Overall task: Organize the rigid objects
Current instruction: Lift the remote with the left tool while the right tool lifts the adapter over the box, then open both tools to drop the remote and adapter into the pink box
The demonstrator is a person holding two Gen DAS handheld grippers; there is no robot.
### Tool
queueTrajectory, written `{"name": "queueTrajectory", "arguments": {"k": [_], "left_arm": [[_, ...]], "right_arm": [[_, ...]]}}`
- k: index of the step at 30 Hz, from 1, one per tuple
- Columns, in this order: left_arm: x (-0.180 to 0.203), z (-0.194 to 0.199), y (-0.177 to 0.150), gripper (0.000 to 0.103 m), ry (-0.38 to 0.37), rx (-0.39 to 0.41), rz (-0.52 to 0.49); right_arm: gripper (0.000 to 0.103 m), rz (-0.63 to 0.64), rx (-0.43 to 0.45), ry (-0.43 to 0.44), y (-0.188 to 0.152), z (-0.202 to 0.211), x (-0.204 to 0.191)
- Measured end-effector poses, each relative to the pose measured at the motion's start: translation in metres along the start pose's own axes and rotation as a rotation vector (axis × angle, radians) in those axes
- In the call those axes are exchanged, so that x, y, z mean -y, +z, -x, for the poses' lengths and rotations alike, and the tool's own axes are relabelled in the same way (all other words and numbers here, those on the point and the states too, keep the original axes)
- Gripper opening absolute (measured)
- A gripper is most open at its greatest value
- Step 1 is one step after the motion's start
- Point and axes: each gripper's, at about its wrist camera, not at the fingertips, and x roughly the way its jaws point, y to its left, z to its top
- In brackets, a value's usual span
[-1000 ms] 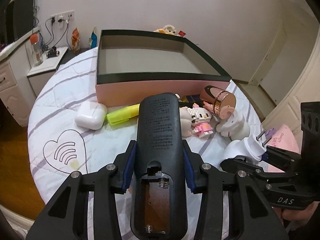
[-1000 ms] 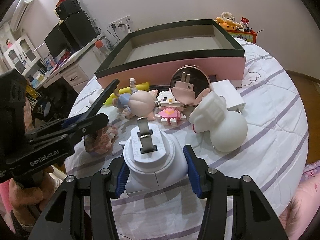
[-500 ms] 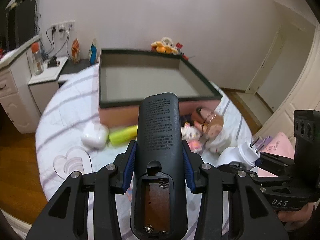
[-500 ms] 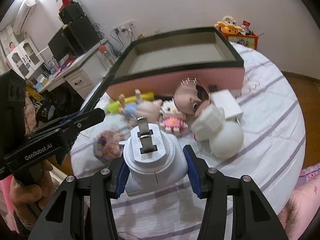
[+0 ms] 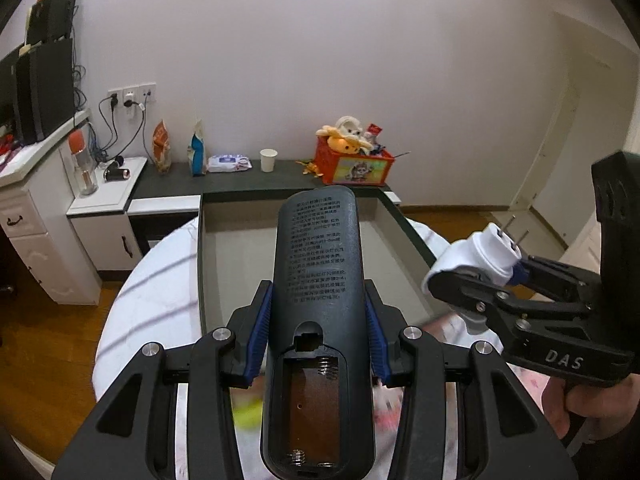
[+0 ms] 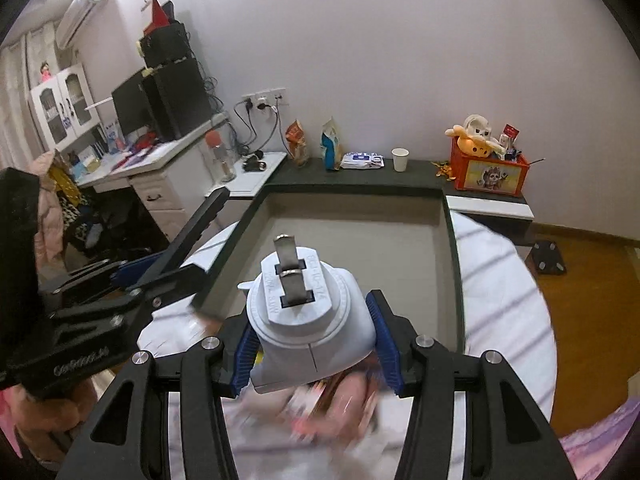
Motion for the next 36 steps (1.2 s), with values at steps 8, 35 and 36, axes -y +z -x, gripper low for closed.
{"name": "queueTrajectory", "arguments": {"k": [8,35,36], "left_arm": [[-0.01,-0.068,0.016,0.043,0.034,-0.079,0.045],[-0.024,-0.078,0.015,0.103,0.145,-0.124,0.094],[-0.022,-0.068,0.012,0.103,0.152,-0.111,0.096]], "right_arm": [[0.052,-0.011,-0.116,-0.015,0.021,-0.08,0.03],[0.085,0.01,-0.245,-0.063,0.018,-0.116,0.046],[0.086,0.007,-0.236,-0.067,0.019,-0.113,0.045]]}}
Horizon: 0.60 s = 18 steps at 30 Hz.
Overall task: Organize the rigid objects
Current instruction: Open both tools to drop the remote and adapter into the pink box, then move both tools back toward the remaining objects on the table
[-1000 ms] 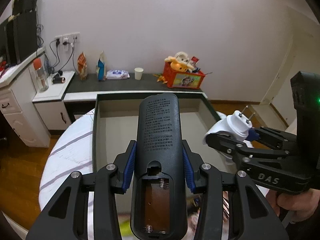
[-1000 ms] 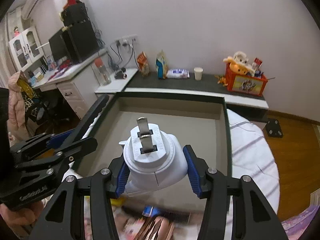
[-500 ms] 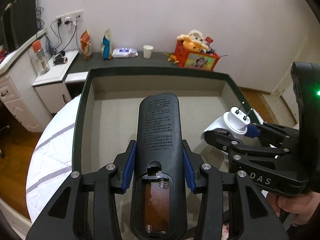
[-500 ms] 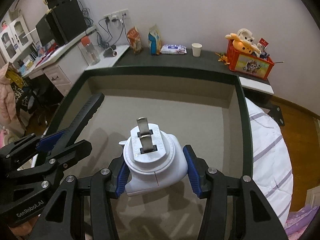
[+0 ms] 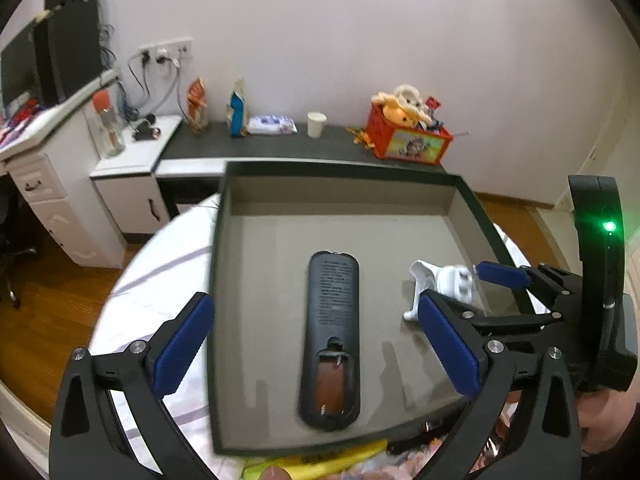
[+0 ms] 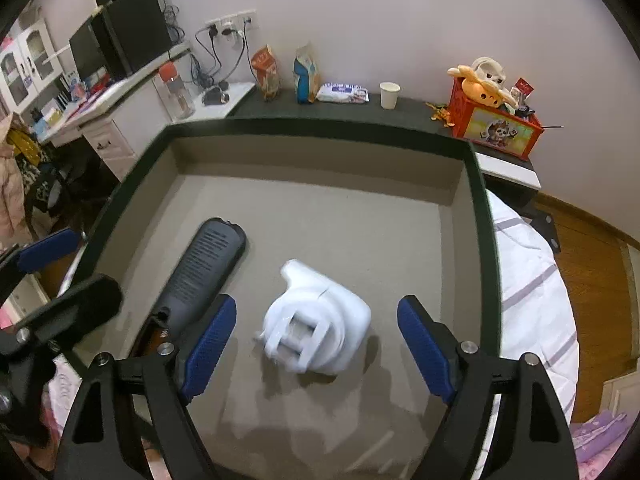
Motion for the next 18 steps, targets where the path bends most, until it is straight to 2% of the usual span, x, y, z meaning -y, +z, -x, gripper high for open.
{"name": "queueTrajectory", "arguments": {"k": [2,4,13,18], "left_arm": [[-0.003,0.014,-0.004,0.103,0.004,0.02,0.012],[-0.006,0.03,-0.01,0.103,0.01,0.041,0.018],[-0.011,0.095,-0.039,0.103,-0.014,0.111,0.032],[-0.009,0.12,-0.062,0.103,-0.008,0.115,0.026]], "right_arm": [[0.091,-0.004,0.03,-0.009,-0.003,0.014,-0.002],[0.103,-0.004,0.062,-0.006,-0.006,0.027,-0.006],[0.103,-0.027,0.227,0.021,-0.033,0.103,-0.027],[0.103,-0.024,0.287,0.019,-0.055,0.137,-0.038]]}}
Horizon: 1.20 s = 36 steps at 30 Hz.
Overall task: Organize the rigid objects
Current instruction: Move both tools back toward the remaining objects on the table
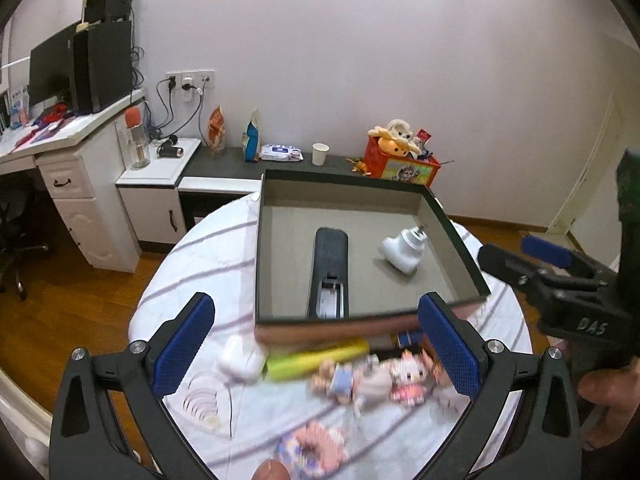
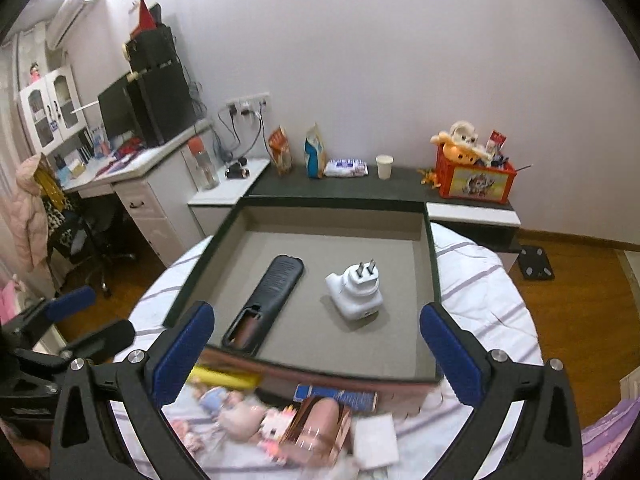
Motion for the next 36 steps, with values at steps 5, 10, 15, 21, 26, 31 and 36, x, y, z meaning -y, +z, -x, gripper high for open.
{"name": "queueTrajectory", "arguments": {"k": [5,10,15,21,26,31,36], "left_arm": [[0.0,0.022,-0.02,0.103,0.001,0.011,0.007],[-0.001,0.04,-0.043,0.103,0.0,0.009,0.019],[-0.001,0.056,-0.072,0.103,0.011,0.017,0.032],[-0.005,0.063,-0.11,0.103,0.033,0.003,0.045],[-0.004,0.061,-0.131,0.103,0.023,-0.037,0.04],[0.004,0.064,-0.137,0.103,0.011,-0.04,0.025],[0.012,0.067,-0.137,0.103,0.039,-0.015,-0.017]], "right_arm": [[0.103,0.008,0.023,0.002,-0.016,0.027,-0.008],[0.103,0.002,0.044,0.012,-0.039,0.056,-0.015],[0.103,-0.017,0.055,0.004,-0.067,0.08,-0.016],[0.103,-0.077,0.03,-0.022,-0.113,0.095,-0.005],[0.103,-0.128,-0.048,-0.046,-0.146,0.088,0.009],[0.103,-0.157,-0.066,-0.063,-0.159,0.09,0.019],[0.103,-0.138,-0.056,-0.061,-0.155,0.091,0.014]]}}
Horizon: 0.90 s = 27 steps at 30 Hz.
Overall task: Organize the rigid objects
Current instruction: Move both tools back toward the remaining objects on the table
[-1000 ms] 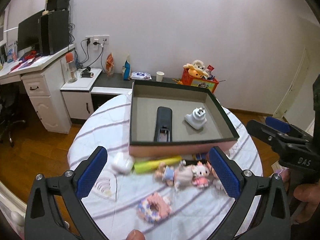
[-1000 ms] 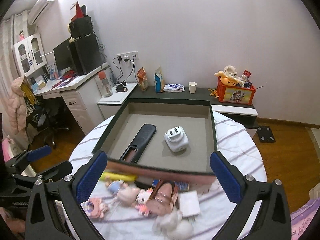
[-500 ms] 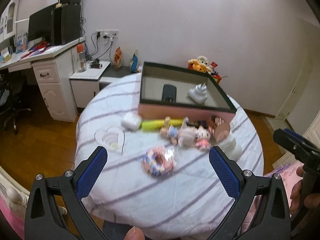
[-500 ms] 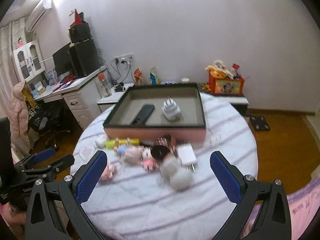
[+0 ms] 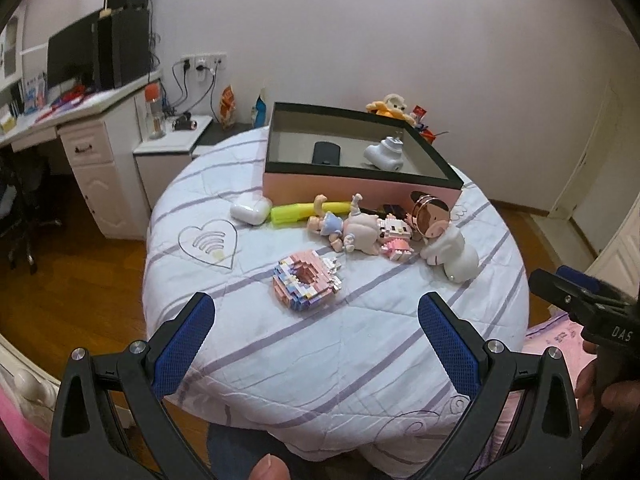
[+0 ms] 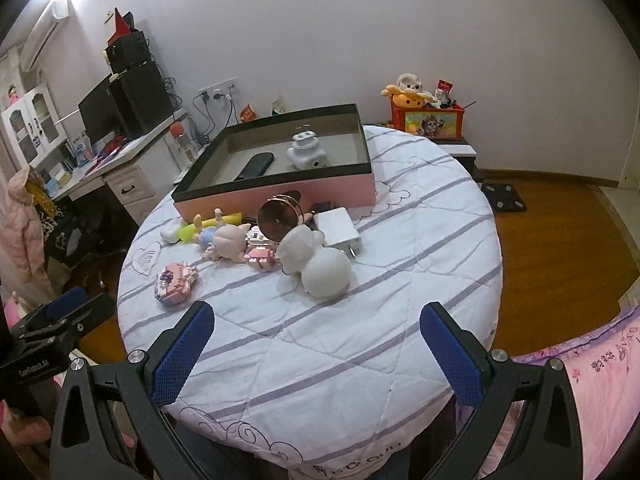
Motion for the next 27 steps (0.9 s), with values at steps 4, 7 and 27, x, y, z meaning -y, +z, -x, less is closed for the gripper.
{"name": "queueTrajectory", "arguments": {"k": [4,7,27], "left_arm": [[-0.001,-0.002,0.002,0.103,0.009,-0.003,0.0],[-0.003,-0.004,0.003,0.103,0.023,-0.006,0.001],[-0.019,-0.061,0.001,0.103,0.093,-0.101,-0.006]], "right_arm": [[0.103,0.017,-0.01,0.008,0.0,-0.005,-0.006],[0.103,0.029,-0.017,0.015,0.001,-0.009,-0.009],[0.103,0.081,-0.094,0.001,0.012,-0.055,-0.009]]}}
